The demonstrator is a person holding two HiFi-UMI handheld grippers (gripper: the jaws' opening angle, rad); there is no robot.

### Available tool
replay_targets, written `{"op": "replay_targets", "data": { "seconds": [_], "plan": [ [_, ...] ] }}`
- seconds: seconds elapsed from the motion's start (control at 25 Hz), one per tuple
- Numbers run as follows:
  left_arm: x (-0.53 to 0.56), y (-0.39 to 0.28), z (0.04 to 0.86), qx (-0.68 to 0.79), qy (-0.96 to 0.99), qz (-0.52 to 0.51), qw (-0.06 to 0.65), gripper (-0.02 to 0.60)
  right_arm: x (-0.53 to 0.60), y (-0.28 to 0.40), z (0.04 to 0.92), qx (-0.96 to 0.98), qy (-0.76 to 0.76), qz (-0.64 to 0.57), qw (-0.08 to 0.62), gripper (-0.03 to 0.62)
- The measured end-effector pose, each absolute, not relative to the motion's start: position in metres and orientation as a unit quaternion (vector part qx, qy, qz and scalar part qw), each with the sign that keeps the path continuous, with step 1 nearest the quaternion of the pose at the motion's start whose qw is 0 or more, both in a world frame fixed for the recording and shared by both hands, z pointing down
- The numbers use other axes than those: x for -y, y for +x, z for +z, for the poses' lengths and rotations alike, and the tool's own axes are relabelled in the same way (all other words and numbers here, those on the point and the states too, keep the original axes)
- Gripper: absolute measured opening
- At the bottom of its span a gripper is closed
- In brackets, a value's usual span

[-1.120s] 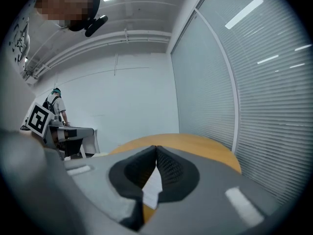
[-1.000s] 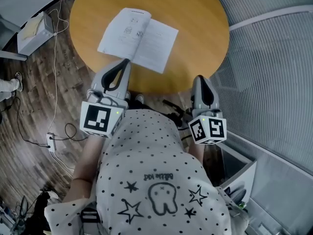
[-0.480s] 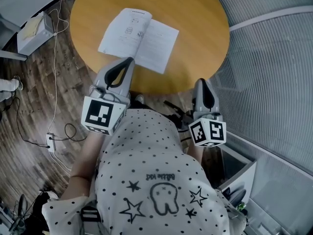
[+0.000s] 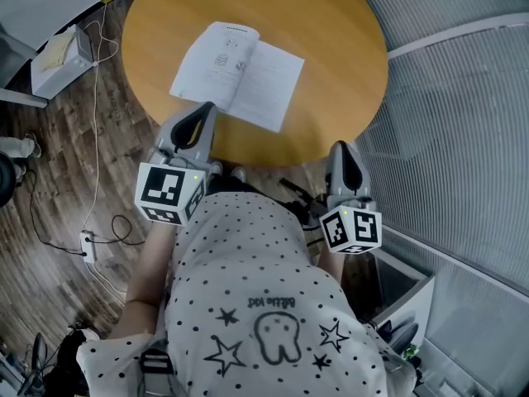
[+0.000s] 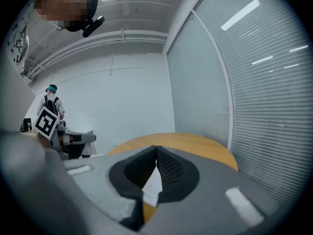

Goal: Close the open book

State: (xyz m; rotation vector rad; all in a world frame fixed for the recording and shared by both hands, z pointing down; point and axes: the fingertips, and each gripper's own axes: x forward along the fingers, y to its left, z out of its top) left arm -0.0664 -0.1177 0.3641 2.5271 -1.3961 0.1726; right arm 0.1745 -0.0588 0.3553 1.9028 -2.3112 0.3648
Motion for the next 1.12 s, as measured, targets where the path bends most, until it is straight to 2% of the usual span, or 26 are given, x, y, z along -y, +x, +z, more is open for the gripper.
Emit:
{"op": "replay_targets", "data": {
  "seconds": [0.2, 0.24, 0.28, 0.32, 0.4, 0.72, 1.12],
  "plan": [
    [0.124, -0.081, 0.411, 0.472, 0.853, 0.095, 0.203, 0.015, 0.059, 0.170, 0.361, 0.765, 0.628, 0.125, 0.069, 0.005],
    [0.124, -0.083, 0.419, 0.468, 0.850, 0.096, 0.221, 0.042, 0.058, 0.168, 0.361, 0.765, 0.627, 0.126, 0.070, 0.005],
    [0.124, -0.085, 0.426, 0.464, 0.847, 0.095, 0.241, 0.119, 0.058, 0.167, 0.361, 0.765, 0.627, 0.127, 0.072, 0.005],
    [0.123, -0.087, 0.433, 0.461, 0.844, 0.092, 0.260, 0.154, 0.057, 0.165, 0.362, 0.765, 0.626, 0.129, 0.073, 0.005],
    [0.122, -0.090, 0.446, 0.460, 0.833, 0.081, 0.296, 0.173, 0.057, 0.162, 0.362, 0.765, 0.625, 0.133, 0.078, 0.005],
    [0.130, -0.104, 0.512, 0.469, 0.758, 0.017, 0.453, 0.209, 0.055, 0.151, 0.374, 0.767, 0.614, 0.149, 0.110, 0.005],
    [0.157, -0.106, 0.562, 0.455, 0.681, -0.078, 0.568, 0.241, 0.042, 0.152, 0.386, 0.757, 0.619, 0.163, 0.128, 0.005]
  ]
}}
